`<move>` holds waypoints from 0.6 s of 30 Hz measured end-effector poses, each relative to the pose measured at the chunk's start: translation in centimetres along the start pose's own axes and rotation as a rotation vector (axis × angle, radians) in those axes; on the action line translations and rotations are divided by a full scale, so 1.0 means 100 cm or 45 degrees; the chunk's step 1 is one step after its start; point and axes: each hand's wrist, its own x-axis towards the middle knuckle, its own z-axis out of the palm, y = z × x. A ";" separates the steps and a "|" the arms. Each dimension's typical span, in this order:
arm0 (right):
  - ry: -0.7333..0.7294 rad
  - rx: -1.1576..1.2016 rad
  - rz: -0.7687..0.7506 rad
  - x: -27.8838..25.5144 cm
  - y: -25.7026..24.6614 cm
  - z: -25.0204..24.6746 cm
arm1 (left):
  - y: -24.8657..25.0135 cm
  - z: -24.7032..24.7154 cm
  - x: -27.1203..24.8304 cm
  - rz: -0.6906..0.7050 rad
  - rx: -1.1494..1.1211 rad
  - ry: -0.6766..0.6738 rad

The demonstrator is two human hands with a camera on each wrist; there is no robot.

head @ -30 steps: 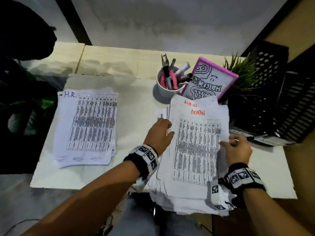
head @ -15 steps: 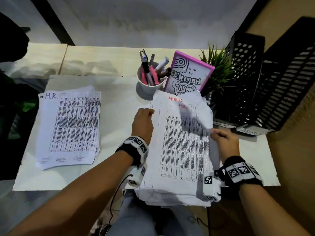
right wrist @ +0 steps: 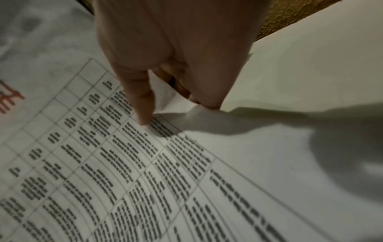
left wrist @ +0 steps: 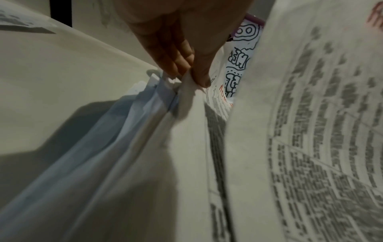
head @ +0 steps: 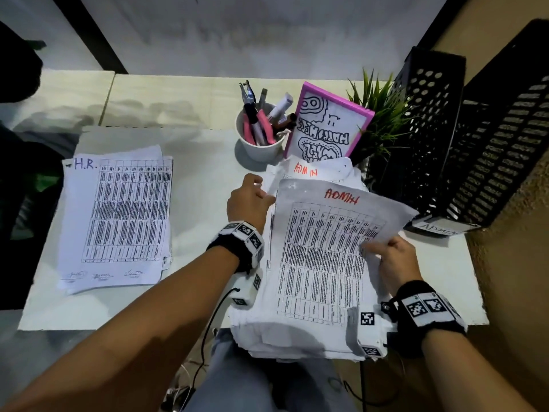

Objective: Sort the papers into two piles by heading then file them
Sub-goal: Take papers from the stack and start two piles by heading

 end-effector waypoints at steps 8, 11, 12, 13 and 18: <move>-0.003 0.070 -0.044 -0.006 -0.011 0.006 | -0.020 -0.007 -0.010 0.311 -0.246 -0.033; 0.002 0.051 -0.064 -0.008 -0.015 0.006 | -0.012 -0.013 -0.027 0.374 -0.427 -0.166; 0.006 0.062 -0.062 -0.008 -0.015 0.006 | -0.010 -0.013 -0.034 0.349 -0.468 -0.216; 0.015 0.065 -0.056 -0.007 -0.015 0.006 | -0.011 -0.013 -0.039 0.311 -0.529 -0.262; 0.052 -0.043 -0.125 0.001 -0.010 0.002 | -0.002 -0.008 -0.065 -0.120 -1.111 -0.584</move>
